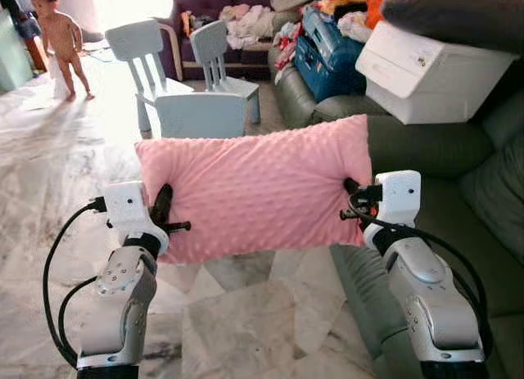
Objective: Move the pillow to the sofa
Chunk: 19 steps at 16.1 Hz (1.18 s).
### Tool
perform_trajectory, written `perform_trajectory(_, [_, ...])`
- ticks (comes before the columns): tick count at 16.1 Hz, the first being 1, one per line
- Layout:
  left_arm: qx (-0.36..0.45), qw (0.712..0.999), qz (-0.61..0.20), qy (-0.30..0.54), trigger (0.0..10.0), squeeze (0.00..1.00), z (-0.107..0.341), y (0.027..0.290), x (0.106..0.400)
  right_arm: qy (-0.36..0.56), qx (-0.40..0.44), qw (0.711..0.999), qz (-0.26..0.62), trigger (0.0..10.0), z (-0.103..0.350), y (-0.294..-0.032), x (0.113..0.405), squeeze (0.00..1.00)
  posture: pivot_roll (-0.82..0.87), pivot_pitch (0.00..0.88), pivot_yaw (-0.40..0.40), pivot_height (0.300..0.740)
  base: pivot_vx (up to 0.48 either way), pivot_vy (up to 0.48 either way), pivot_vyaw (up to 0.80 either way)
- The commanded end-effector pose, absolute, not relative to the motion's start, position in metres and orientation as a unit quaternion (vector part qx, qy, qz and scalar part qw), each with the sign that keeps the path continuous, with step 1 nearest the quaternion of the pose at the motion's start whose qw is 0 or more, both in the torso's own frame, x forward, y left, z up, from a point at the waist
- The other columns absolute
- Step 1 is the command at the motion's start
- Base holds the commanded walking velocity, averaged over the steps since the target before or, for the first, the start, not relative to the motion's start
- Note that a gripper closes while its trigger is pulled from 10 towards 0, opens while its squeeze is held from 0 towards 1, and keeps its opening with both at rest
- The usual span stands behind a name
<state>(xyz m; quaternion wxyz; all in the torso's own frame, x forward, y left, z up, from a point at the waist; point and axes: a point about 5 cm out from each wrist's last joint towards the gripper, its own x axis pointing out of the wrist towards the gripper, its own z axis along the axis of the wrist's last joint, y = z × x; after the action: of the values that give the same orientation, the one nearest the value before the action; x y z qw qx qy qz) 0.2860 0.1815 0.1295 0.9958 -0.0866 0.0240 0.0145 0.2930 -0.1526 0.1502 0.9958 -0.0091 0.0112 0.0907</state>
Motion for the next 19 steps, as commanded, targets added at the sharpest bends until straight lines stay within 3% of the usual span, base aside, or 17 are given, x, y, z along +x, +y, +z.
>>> perform_trajectory(1, [-0.084,0.996,0.02,0.018,10.0,0.0,0.1331,0.1822,0.2867,-0.003,-0.013,0.997,0.078,10.0,0.1567,-0.1598,0.2933,0.0,-0.14,0.0,0.004,0.74,0.0,0.307,0.0])
perform_trajectory(6, [-0.087,0.996,0.025,0.02,10.0,0.0,0.1323,0.1829,0.2877,-0.004,-0.013,0.997,0.076,10.0,0.1567,-0.1599,0.2935,0.0,-0.13,0.0,0.004,0.74,0.0,0.474,0.0])
perform_trajectory(15, [-0.071,0.997,0.003,0.027,10.0,0.0,0.1299,0.1759,0.2884,0.007,-0.017,0.998,0.06,10.0,0.1536,-0.1631,0.2942,0.0,-0.13,0.0,0.008,0.74,0.0,0.0,0.0])
perform_trajectory(19, [-0.07,0.997,-0.002,0.025,10.0,0.0,0.1287,0.1749,0.2903,0.008,-0.018,0.998,0.058,10.0,0.1542,-0.1639,0.2953,0.0,-0.14,0.0,0.008,0.74,0.0,0.0,-0.78])
